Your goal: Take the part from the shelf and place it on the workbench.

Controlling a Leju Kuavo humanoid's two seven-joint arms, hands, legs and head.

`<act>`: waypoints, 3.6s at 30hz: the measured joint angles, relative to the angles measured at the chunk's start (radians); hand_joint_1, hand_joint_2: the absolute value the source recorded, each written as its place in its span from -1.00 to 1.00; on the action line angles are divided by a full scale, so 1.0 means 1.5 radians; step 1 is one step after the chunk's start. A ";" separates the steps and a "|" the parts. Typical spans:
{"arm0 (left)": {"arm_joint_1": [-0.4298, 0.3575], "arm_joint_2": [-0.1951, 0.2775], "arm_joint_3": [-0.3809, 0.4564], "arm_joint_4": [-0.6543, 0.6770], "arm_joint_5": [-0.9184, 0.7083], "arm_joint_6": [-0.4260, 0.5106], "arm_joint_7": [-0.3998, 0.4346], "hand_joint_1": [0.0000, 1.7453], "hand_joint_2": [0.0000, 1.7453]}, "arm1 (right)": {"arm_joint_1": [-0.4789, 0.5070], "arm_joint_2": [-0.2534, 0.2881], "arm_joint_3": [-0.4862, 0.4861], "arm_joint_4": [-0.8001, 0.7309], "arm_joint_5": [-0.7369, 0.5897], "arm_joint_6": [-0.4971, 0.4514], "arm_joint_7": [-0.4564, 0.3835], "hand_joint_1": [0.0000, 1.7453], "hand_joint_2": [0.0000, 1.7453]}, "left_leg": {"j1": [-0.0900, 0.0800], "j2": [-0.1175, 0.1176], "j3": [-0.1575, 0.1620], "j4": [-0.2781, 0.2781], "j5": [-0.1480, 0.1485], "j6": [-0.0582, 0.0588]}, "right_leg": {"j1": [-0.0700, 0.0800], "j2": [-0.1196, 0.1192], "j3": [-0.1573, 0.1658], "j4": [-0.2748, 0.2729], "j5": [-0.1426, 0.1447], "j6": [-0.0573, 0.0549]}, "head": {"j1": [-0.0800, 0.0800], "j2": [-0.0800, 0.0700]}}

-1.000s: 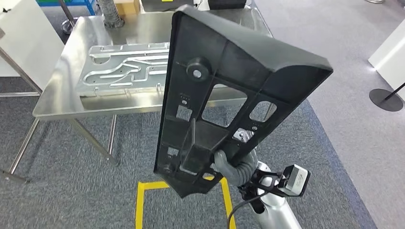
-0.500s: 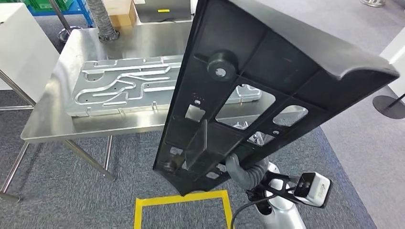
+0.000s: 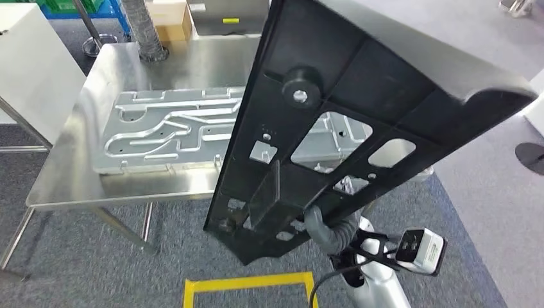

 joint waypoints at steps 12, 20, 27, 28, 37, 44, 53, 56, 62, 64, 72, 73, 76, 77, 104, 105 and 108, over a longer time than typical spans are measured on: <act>-0.001 0.001 0.013 -0.001 -0.009 -0.004 -0.010 -1.00 -1.00 | -0.030 -0.005 -0.053 -0.075 0.117 -0.172 -0.001 1.00 1.00 | 0.012 0.008 -0.120 0.095 0.006 -0.030 | -0.010 0.001 0.085 -0.022 -0.052 -0.009 | 0.000 0.000; -0.001 0.001 0.032 -0.001 -0.011 0.002 -0.016 -1.00 -1.00 | -0.134 -0.044 -0.104 -0.087 0.355 -0.432 0.025 1.00 1.00 | 0.011 0.010 -0.100 0.006 0.085 0.000 | -0.011 0.003 0.081 0.023 -0.104 0.022 | 0.000 0.000; -0.004 0.000 0.047 -0.001 -0.028 -0.007 -0.028 -1.00 -1.00 | -0.236 -0.092 -0.131 0.122 0.690 -0.580 0.202 1.00 1.00 | 0.006 0.005 -0.093 0.007 0.078 0.007 | -0.014 0.000 0.011 0.093 -0.080 0.023 | 0.000 0.000; -0.005 -0.001 0.049 -0.001 -0.031 -0.010 -0.029 -1.00 -1.00 | -0.254 -0.099 -0.132 0.161 0.725 -0.584 0.221 1.00 1.00 | 0.005 0.004 -0.093 0.008 0.077 0.006 | -0.012 0.000 0.028 0.048 -0.057 0.019 | 0.000 0.000; -0.009 -0.003 0.050 -0.001 -0.072 -0.030 -0.032 -1.00 -1.00 | -0.431 -0.143 -0.093 0.522 1.011 -0.529 0.398 1.00 1.00 | 0.005 0.006 -0.146 0.118 0.017 -0.021 | -0.014 -0.005 0.050 -0.020 -0.030 -0.004 | 0.000 0.000; -0.020 -0.002 0.050 -0.001 -0.088 -0.032 -0.024 -1.00 -1.00 | -0.529 -0.133 -0.031 0.729 1.120 -0.545 0.420 1.00 1.00 | 0.009 0.008 -0.113 0.041 0.079 -0.022 | -0.012 -0.003 0.057 -0.014 -0.041 0.003 | 0.000 0.000; -0.035 -0.001 0.050 -0.001 -0.100 -0.031 -0.019 -1.00 -1.00 | -0.557 -0.094 0.039 0.867 1.139 -0.619 0.405 1.00 1.00 | 0.011 0.006 -0.091 0.000 0.080 0.006 | -0.015 -0.003 -0.018 0.136 -0.114 0.029 | 0.000 0.000; -0.034 0.000 0.050 -0.001 -0.102 -0.027 -0.021 -1.00 -1.00 | -0.554 -0.080 0.055 0.899 1.137 -0.630 0.382 1.00 1.00 | 0.011 0.006 -0.090 0.001 0.077 0.005 | -0.015 -0.003 -0.046 0.163 -0.097 0.029 | 0.000 0.000; -0.036 0.001 0.050 -0.001 -0.115 -0.024 -0.030 -1.00 -1.00 | -0.544 -0.043 0.065 0.930 1.117 -0.646 0.273 1.00 1.00 | 0.007 0.007 -0.087 0.006 0.070 -0.011 | -0.007 -0.002 0.023 -0.007 -0.019 0.011 | 0.000 0.000; -0.036 0.002 0.050 -0.001 -0.121 -0.021 -0.031 -1.00 -1.00 | -0.534 -0.033 0.065 0.937 1.103 -0.648 0.239 1.00 1.00 | 0.008 0.007 -0.088 0.008 0.065 -0.018 | -0.009 -0.003 0.026 -0.011 -0.017 0.004 | 0.000 0.000; -0.040 0.004 0.047 -0.002 -0.143 -0.006 -0.026 -1.00 -1.00 | -0.488 -0.010 0.065 0.956 1.065 -0.681 0.146 1.00 1.00 | 0.010 0.008 -0.164 0.178 -0.007 -0.030 | -0.010 -0.004 0.031 -0.014 -0.017 -0.009 | 0.000 0.000; -0.041 0.005 0.047 -0.002 -0.146 -0.002 -0.025 -1.00 -1.00 | -0.480 -0.005 0.065 0.958 1.060 -0.685 0.130 1.00 1.00 | 0.010 0.009 -0.143 0.130 0.019 -0.029 | -0.010 -0.002 0.031 -0.012 -0.019 -0.008 | 0.000 0.000; -0.047 0.006 0.047 -0.002 -0.152 0.008 -0.022 -1.00 -1.00 | -0.463 0.013 0.066 0.964 1.047 -0.694 0.088 1.00 1.00 | 0.009 0.008 -0.087 0.013 0.066 -0.020 | -0.007 0.002 0.030 -0.006 -0.023 0.000 | 0.000 0.000; -0.048 0.006 0.047 -0.002 -0.153 0.009 -0.022 -1.00 -1.00 | -0.461 0.016 0.066 0.965 1.046 -0.693 0.083 1.00 1.00 | 0.007 0.007 -0.086 0.011 0.064 -0.017 | -0.006 0.002 0.030 -0.006 -0.023 0.003 | 0.000 0.000; -0.032 0.009 0.048 -0.002 -0.154 0.014 -0.027 -1.00 -1.00 | -0.449 0.046 0.080 0.981 0.997 -0.715 0.094 -1.00 -1.00 | 0.015 0.009 -0.104 0.080 0.039 -0.033 | -0.009 -0.002 0.042 -0.014 -0.022 -0.008 | 0.000 0.000; -0.033 0.010 0.048 -0.002 -0.154 0.014 -0.027 -1.00 -1.00 | -0.450 0.046 0.077 0.980 0.976 -0.726 0.083 -1.00 -1.00 | 0.015 0.009 -0.084 0.042 0.051 -0.030 | -0.008 -0.002 0.041 -0.011 -0.024 -0.005 | 0.000 0.000; -0.032 0.010 0.049 -0.002 -0.156 0.013 -0.026 -1.00 -1.00 | -0.449 0.047 0.058 0.965 0.878 -0.757 0.029 -1.00 -1.00 | 0.011 0.007 -0.071 0.009 0.057 -0.018 | -0.006 -0.001 0.038 -0.008 -0.023 0.006 | 0.000 0.000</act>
